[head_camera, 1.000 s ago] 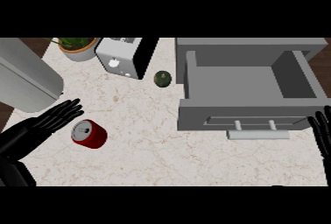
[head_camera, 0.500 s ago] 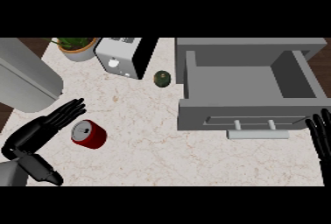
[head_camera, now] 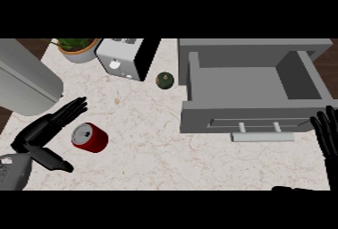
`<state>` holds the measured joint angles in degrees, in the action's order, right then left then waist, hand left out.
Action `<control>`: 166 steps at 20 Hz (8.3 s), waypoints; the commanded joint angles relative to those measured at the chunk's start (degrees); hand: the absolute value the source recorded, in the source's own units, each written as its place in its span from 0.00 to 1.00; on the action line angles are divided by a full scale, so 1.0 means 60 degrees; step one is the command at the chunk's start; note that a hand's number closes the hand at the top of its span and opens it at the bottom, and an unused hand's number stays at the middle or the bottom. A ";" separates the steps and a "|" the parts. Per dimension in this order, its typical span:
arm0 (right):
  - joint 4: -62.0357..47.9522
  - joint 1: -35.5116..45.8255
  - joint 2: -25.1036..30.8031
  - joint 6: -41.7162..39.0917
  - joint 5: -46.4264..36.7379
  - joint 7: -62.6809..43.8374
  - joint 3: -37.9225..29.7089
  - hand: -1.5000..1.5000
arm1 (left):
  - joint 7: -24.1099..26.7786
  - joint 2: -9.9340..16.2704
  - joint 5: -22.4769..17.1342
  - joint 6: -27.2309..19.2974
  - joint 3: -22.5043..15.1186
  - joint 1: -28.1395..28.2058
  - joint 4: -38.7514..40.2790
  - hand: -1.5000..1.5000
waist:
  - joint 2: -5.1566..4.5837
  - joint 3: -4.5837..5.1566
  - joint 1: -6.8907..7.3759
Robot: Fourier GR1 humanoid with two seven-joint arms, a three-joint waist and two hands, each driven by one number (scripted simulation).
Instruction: Pick up the can, place it into the drawer and close the drawer
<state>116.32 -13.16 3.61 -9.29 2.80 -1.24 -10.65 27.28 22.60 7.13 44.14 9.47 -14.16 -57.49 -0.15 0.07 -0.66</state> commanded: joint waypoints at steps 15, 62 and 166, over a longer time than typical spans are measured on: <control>0.0524 0.0055 -0.0053 0.0034 -0.0001 -0.0433 -0.0046 0.00 | 0.3230 0.0847 0.0843 -0.0085 -0.1009 -0.1335 0.3814 0.00 | -0.0010 0.0005 -0.0063; 0.1378 -0.0819 -0.0192 -0.0429 0.0928 -0.0633 -0.0825 0.00 | 0.3594 -0.0650 0.0416 -0.0054 -0.2414 -0.2287 0.5114 1.00 | 0.0049 -0.0013 0.0035; 0.0845 0.1419 0.0059 -0.0240 0.0434 -0.1305 -0.0512 0.00 | -0.4375 -0.3766 -0.6192 -1.4334 -0.7554 -1.1468 0.6237 0.00 | -0.0284 -0.0039 -0.1144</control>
<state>120.92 -5.79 3.87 -10.88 4.83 -7.96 -14.04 0.92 0.01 -29.15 -40.54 -34.86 -83.21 -20.52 -1.78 -0.19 -7.42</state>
